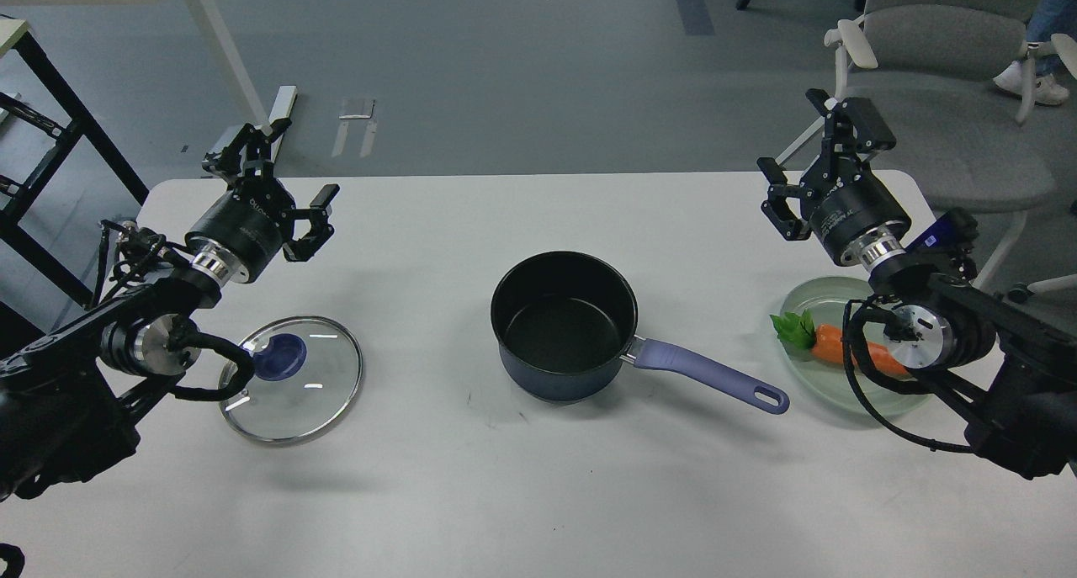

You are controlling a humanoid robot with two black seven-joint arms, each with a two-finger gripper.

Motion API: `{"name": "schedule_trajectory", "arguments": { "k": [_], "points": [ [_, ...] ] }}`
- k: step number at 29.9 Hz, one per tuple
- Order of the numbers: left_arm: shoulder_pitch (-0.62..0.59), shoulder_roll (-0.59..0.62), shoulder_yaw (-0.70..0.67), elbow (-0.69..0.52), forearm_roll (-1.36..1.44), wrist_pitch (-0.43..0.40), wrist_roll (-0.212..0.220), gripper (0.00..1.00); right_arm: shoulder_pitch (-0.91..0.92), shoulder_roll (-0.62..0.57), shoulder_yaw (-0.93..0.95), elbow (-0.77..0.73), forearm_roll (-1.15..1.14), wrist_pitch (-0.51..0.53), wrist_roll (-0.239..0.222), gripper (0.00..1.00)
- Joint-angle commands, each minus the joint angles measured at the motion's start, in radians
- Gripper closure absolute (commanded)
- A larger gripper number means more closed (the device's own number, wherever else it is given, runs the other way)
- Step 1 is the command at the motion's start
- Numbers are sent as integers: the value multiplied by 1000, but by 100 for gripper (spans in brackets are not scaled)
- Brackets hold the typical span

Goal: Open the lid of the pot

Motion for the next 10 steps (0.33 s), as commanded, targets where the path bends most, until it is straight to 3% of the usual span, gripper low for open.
{"name": "schedule_trajectory", "arguments": {
  "k": [1, 10],
  "points": [
    [24, -1, -15, 0, -3, -63, 6, 1, -30, 12, 6, -39, 0, 156, 0, 1],
    [32, -6, -90, -14, -12, -58, 6, 1, -50, 46, 20, -44, -2, 175, 0, 1]
  ]
}}
